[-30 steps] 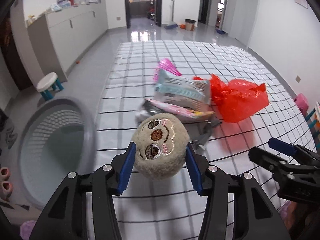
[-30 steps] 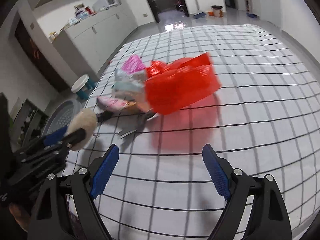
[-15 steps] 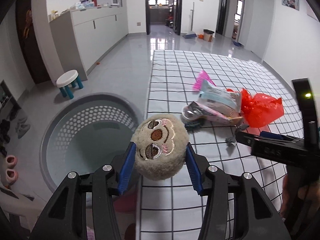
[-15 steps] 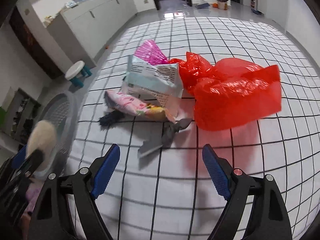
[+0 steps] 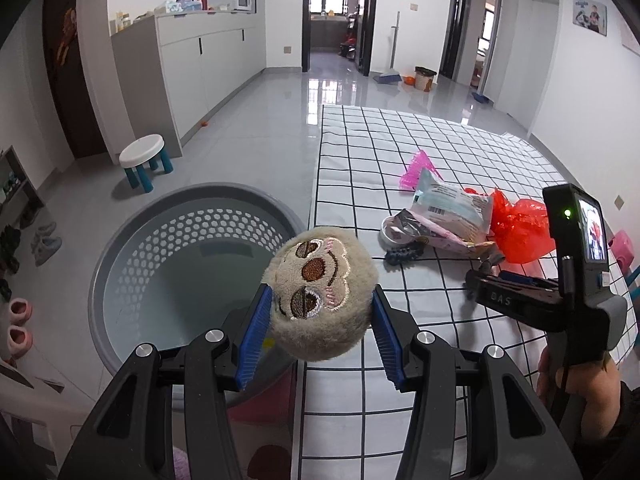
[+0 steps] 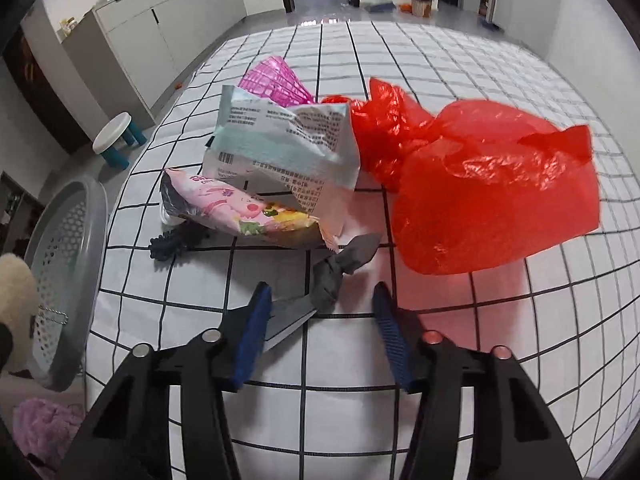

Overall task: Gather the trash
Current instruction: 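Hold the plush head with the left tool while the right tool grasps a dark scrap, then carry the plush head and scrap over the basket with both tools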

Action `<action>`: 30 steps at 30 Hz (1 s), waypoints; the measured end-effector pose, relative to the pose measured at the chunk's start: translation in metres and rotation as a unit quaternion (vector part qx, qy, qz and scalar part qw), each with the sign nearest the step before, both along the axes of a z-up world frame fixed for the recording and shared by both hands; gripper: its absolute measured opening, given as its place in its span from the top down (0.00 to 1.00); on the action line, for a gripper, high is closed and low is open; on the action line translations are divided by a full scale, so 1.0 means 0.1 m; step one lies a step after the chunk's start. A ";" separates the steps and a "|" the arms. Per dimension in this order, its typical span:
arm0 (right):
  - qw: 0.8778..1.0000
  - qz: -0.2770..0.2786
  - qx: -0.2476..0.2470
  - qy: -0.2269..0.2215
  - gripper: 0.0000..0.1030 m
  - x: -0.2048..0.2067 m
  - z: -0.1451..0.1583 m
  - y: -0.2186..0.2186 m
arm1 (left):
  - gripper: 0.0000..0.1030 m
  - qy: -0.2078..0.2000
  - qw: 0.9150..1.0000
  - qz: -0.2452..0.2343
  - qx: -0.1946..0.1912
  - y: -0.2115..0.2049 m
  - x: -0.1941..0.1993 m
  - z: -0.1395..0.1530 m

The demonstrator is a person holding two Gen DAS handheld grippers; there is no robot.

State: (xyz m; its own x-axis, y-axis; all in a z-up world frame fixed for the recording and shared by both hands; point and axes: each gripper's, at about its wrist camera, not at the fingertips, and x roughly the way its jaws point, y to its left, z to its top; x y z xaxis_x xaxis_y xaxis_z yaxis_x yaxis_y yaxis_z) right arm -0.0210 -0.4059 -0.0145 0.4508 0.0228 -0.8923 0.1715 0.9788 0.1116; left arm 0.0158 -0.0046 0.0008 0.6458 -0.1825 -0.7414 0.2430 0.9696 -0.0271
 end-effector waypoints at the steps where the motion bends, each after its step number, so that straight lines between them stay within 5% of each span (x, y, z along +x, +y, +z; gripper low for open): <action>1: 1.000 0.003 -0.001 -0.001 0.72 -0.02 0.01 0.00 | 0.53 0.000 1.000 0.001 0.000 0.01 0.00 0.00; 8: 0.999 0.013 0.025 -0.014 0.87 -0.20 0.06 -0.02 | 0.53 0.001 1.000 0.020 0.001 0.15 -0.01 0.02; 19: 0.995 0.075 0.035 -0.051 0.87 -0.51 0.48 0.44 | 0.53 -0.007 0.998 0.060 0.001 0.53 0.01 0.12; 30: 0.978 0.166 0.062 -0.111 0.87 -0.39 1.05 1.12 | 0.53 -0.021 0.994 0.106 0.013 0.95 0.09 0.25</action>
